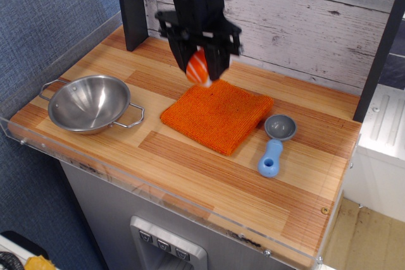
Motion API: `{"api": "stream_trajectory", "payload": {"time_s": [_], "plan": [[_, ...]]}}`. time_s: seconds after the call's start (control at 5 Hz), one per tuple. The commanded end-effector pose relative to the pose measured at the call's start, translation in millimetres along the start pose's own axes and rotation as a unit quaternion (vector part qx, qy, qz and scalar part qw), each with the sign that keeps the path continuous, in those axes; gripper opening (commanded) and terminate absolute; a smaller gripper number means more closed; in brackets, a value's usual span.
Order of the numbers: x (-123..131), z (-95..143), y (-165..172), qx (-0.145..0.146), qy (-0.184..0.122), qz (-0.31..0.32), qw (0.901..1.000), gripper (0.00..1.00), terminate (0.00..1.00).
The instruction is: Place the bread to the left farther back of the orange cloth.
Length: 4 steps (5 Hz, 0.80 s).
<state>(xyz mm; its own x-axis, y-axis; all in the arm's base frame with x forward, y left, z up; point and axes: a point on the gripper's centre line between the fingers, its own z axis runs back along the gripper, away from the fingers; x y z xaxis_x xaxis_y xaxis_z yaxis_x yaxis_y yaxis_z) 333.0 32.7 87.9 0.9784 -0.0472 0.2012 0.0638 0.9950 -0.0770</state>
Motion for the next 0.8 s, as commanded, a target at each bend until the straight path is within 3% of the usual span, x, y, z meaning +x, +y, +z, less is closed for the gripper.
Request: {"api": "stream_trajectory", "payload": {"time_s": [0.0, 0.6], "plan": [[40, -10, 43, 0.039, -0.025, -0.002, 0.9989, 0.00, 0.00], [48, -13, 83, 0.055, -0.030, 0.006, 0.9980, 0.00, 0.00]]}}
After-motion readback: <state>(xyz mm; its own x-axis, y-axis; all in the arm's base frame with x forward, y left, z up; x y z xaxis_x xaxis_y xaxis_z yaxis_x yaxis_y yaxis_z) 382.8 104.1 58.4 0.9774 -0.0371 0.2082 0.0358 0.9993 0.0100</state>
